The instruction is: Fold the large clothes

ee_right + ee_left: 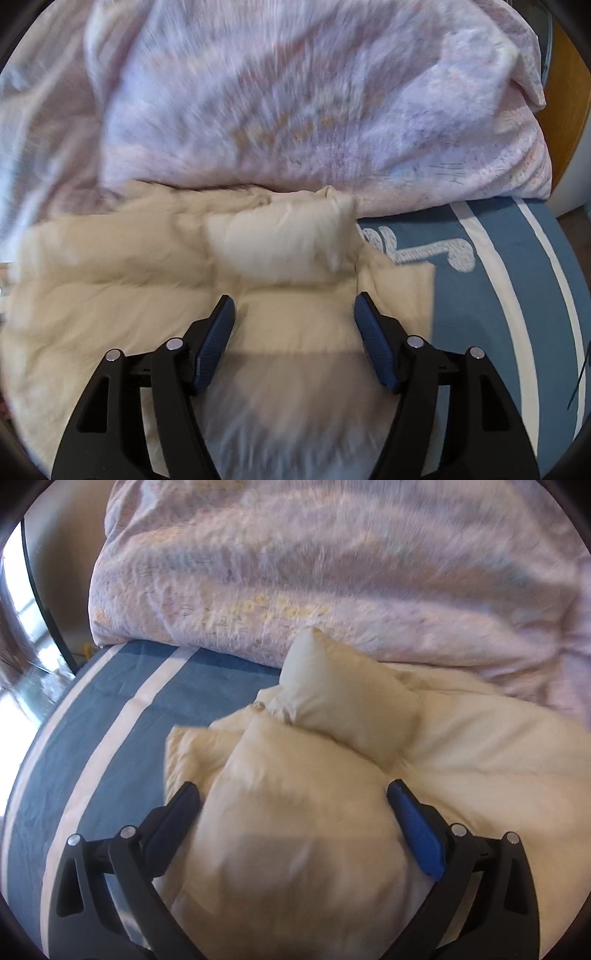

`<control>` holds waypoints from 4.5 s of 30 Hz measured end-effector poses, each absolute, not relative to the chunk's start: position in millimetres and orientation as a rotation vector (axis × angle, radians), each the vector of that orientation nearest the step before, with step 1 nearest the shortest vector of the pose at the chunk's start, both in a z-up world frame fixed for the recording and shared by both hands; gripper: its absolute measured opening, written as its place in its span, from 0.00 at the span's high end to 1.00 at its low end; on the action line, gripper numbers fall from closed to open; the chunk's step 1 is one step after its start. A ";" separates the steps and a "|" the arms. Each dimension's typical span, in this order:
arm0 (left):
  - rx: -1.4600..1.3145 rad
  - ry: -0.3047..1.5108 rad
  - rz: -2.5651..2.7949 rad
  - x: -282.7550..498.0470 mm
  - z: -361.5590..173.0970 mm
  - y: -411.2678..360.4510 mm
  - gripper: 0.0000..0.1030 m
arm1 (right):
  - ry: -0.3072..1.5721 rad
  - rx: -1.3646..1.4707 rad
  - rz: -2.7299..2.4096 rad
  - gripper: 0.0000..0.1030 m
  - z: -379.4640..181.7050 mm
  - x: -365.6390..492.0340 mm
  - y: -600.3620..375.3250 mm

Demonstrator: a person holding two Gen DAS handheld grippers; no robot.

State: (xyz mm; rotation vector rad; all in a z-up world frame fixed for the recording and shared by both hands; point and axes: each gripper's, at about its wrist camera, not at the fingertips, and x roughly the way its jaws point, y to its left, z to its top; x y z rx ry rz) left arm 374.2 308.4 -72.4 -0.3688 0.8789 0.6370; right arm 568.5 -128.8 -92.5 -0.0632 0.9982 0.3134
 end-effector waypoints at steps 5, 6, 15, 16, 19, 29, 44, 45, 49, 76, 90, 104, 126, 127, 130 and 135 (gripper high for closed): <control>-0.437 0.800 0.609 312.1 -38.1 310.6 0.02 | 0.956 0.001 0.347 0.15 -50.5 541.6 -170.5; -0.453 0.796 0.604 300.6 -37.2 310.8 0.02 | 0.971 0.020 0.356 0.15 -48.3 538.7 -181.7; -0.590 0.877 0.499 254.3 -68.1 314.5 0.16 | 1.219 0.208 0.448 0.15 -94.2 528.3 -230.6; -0.595 0.884 0.491 253.7 -72.5 312.7 0.17 | 1.233 0.227 0.461 0.15 -98.4 526.7 -230.0; -0.632 0.907 0.459 253.5 -84.7 309.4 0.19 | 1.266 0.254 0.500 0.15 -108.0 522.3 -226.9; -0.753 0.862 0.392 247.4 -101.3 303.7 0.45 | 1.257 0.387 0.627 0.48 -123.9 510.8 -212.1; -0.834 0.763 0.386 197.8 -74.1 316.8 0.83 | 1.195 0.552 0.798 0.85 -95.6 471.4 -206.9; -0.834 0.764 0.390 190.8 -73.6 318.5 0.83 | 1.199 0.538 0.812 0.85 -92.9 462.3 -205.7; -0.831 0.774 0.399 153.2 -75.1 325.1 0.83 | 1.217 0.499 0.856 0.85 -89.7 429.0 -201.0; -0.839 0.836 0.479 101.6 -93.6 342.7 0.19 | 1.011 0.106 0.507 0.42 -41.5 374.9 -176.8; -0.909 0.791 0.463 111.9 -94.2 345.6 0.19 | 0.854 -0.166 0.711 0.54 -38.7 313.4 -49.5; -0.960 0.757 0.414 124.0 -99.4 346.8 0.35 | 0.883 -0.244 0.653 0.54 -89.0 315.9 -9.8; -0.927 0.670 0.340 124.5 -71.1 341.0 0.79 | 0.883 -0.309 0.601 0.54 -102.0 310.4 2.9; -0.920 0.672 0.342 124.5 -69.9 340.4 0.79 | 0.888 -0.300 0.597 0.54 -100.5 311.2 2.6; -0.915 0.677 0.345 123.5 -70.1 341.1 0.79 | 0.891 -0.250 0.598 0.54 -94.0 311.9 0.2; -0.928 0.692 0.349 123.3 -75.8 344.5 0.79 | 0.873 -0.216 0.621 0.54 -86.9 309.8 4.1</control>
